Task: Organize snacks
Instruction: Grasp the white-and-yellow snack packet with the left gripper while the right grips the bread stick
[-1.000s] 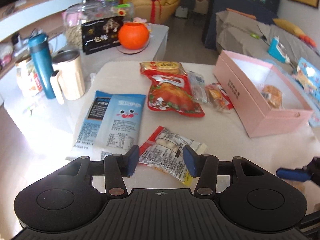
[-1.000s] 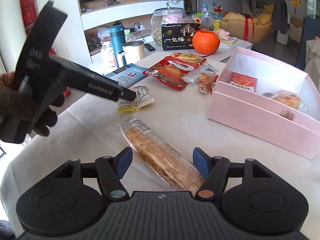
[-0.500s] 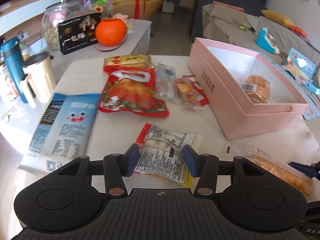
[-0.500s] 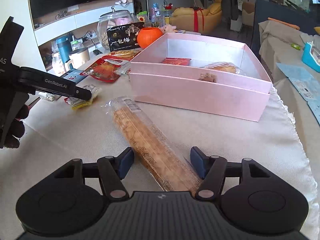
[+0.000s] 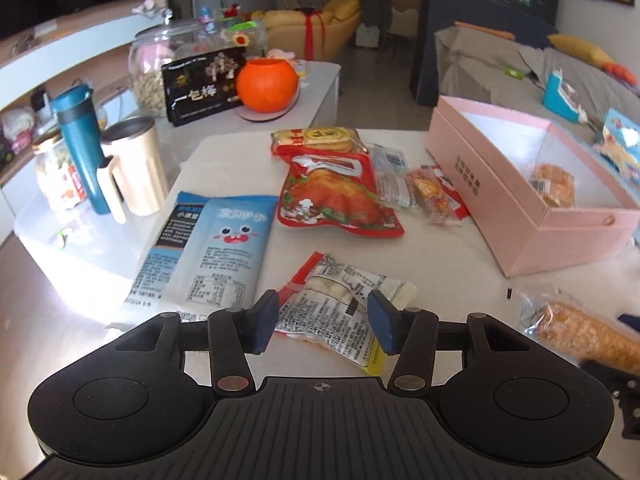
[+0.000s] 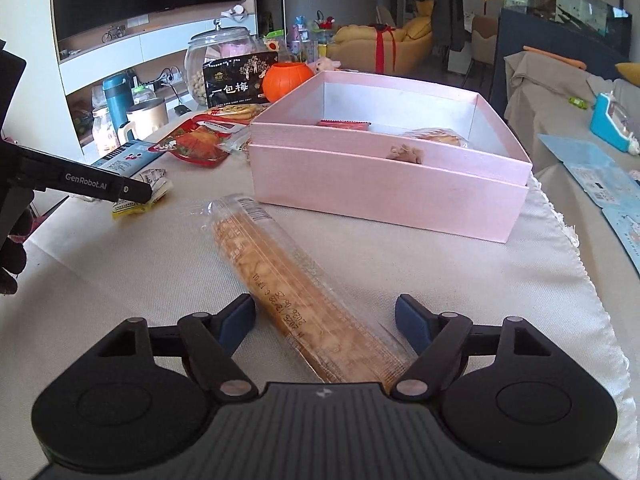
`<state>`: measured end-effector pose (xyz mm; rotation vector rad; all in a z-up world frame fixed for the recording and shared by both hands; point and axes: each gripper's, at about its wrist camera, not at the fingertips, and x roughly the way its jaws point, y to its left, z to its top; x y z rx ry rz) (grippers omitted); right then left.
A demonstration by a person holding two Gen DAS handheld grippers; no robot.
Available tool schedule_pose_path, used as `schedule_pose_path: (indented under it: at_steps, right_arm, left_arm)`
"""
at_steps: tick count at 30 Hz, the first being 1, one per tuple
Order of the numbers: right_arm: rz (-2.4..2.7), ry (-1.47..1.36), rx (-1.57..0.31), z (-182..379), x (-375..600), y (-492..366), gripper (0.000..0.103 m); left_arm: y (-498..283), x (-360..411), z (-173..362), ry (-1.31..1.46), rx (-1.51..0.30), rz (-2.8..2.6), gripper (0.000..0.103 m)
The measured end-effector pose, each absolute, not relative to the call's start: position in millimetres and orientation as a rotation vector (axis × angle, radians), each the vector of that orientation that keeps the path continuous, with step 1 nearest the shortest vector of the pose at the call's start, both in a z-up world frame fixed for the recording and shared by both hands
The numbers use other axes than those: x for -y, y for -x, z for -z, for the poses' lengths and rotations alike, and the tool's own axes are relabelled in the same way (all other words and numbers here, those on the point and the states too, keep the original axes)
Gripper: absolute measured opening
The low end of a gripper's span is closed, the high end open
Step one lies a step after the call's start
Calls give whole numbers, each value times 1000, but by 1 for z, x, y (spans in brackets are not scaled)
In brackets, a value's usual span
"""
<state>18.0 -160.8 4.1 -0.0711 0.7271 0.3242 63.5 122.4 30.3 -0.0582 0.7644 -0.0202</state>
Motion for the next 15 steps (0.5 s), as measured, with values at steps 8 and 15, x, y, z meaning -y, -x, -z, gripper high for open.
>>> schedule_pose_path:
  at_steps: [8, 15]
  right_arm:
    - [-322, 74, -726, -3, 160, -17, 78]
    - [-320, 77, -725, -4, 160, -16, 79]
  left_arm:
    - [-72, -143, -36, 217, -759, -15, 53]
    - [-74, -89, -21, -33, -813, 237, 57]
